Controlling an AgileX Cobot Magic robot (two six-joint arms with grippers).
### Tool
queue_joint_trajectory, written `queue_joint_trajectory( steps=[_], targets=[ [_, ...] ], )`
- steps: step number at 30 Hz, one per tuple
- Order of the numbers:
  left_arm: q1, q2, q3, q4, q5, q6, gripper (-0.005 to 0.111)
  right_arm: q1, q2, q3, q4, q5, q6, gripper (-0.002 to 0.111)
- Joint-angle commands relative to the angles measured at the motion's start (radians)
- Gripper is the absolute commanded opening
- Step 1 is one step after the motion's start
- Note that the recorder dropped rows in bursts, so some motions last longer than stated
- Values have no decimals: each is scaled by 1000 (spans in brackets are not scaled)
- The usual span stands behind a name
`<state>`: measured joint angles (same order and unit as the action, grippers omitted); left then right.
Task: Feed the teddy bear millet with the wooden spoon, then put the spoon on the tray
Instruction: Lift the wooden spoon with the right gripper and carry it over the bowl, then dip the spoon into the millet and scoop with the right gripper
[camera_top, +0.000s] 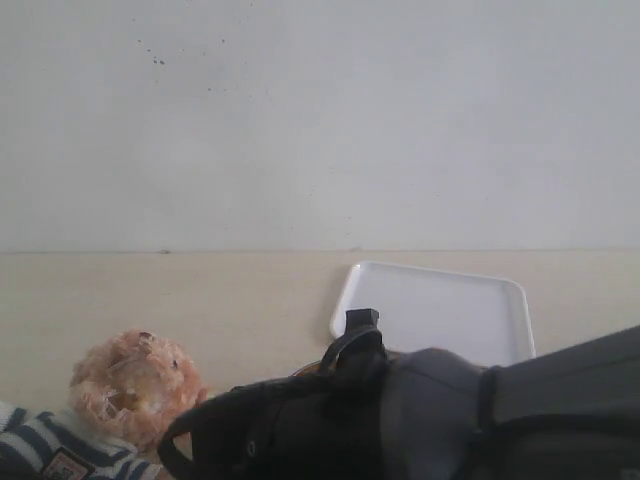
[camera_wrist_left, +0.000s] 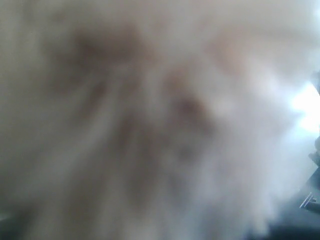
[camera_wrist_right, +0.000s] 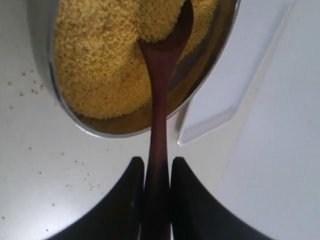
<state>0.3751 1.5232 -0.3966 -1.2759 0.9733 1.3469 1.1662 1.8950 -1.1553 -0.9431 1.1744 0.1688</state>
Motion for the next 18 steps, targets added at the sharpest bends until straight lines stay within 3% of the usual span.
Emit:
queue_joint_trajectory(
  steps=[1, 18],
  targets=[
    [2, 1, 2, -13, 15, 7, 4, -29, 0, -36, 106, 2, 5, 3],
    [2, 1, 2, -14, 15, 7, 4, -162, -129, -45, 427, -64, 0, 3]
  ],
)
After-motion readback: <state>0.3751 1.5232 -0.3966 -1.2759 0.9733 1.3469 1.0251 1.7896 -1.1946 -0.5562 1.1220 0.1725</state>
